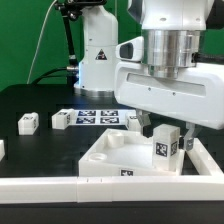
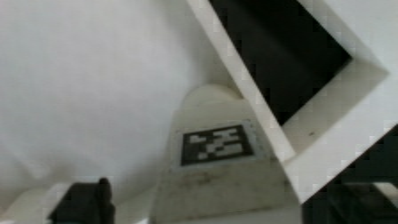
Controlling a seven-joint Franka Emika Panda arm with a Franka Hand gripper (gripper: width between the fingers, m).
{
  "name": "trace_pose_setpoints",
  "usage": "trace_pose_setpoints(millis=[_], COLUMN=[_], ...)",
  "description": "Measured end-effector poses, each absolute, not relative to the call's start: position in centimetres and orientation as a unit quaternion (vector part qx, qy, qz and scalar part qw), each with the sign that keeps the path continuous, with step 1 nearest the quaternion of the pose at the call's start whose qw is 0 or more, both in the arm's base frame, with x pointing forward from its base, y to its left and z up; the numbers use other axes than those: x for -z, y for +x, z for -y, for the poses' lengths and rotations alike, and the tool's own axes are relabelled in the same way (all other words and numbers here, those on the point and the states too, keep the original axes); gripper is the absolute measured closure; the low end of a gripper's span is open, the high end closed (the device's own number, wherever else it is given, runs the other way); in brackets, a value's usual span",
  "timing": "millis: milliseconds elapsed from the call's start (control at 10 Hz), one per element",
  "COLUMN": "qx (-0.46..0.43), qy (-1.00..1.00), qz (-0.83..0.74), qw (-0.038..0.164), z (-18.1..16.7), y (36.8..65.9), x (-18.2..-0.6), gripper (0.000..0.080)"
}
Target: Assemble one leg
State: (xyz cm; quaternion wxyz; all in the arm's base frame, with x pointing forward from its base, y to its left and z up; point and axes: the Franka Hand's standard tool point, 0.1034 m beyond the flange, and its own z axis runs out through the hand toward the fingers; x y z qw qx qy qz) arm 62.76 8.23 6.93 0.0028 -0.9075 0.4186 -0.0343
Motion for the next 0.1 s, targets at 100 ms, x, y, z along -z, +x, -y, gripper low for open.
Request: trace_pose_setpoints(millis=[100], qx=[0.034], qy=[-0.908], qz=[-0.419], qw=[0.003], z=[-8.23], y=[62.76], x=[-6.93], gripper=[0.0156])
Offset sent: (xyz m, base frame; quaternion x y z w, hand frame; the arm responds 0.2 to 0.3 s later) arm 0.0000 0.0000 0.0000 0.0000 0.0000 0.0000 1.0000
